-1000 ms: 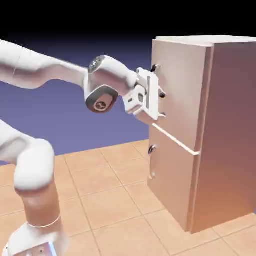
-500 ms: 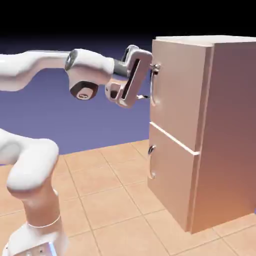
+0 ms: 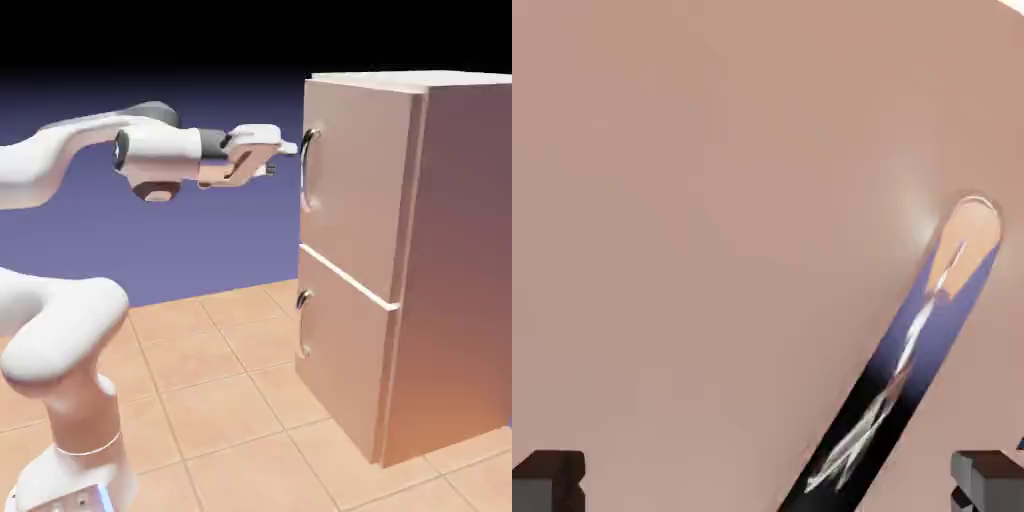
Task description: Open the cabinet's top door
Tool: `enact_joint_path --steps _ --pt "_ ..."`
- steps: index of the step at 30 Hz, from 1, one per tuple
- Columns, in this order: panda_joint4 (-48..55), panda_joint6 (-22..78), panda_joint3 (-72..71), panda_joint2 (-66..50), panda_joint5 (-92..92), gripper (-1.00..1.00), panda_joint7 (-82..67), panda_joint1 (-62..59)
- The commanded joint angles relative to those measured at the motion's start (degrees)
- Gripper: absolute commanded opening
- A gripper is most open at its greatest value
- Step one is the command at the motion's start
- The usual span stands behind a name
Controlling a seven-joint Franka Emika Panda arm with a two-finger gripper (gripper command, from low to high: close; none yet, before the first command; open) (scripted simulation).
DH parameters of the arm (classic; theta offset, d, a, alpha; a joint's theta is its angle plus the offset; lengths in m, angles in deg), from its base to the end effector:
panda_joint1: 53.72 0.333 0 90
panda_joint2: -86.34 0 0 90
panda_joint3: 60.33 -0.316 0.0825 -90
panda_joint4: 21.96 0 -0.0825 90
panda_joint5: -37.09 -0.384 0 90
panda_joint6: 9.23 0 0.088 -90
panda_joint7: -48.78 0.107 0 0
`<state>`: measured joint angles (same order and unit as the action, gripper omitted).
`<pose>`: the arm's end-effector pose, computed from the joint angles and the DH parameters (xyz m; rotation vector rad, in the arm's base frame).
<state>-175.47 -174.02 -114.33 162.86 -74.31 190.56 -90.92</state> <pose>0.2954 0.1078 0.5571 0.3521 1.6276 0.2461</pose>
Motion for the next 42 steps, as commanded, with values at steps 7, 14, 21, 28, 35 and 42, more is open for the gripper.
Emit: enact_joint_path --steps 7,14,21,28,35,42 --pt "1.17 1.44 -8.46 6.87 -17.45 0.00 15.56 -5.93" --pt "7.23 6.29 -11.56 6.99 -24.38 0.00 14.70 -17.09" --pt "-0.78 15.41 -6.03 9.01 -24.98 -1.00 9.85 -10.68" --pt "-13.54 30.66 7.86 11.79 -18.10 -1.00 3.36 -0.55" --pt "-20.01 42.39 22.40 13.39 -6.91 -1.00 -0.36 2.55" --pt "-22.40 52.68 36.93 12.22 5.40 -1.00 -3.92 1.63"
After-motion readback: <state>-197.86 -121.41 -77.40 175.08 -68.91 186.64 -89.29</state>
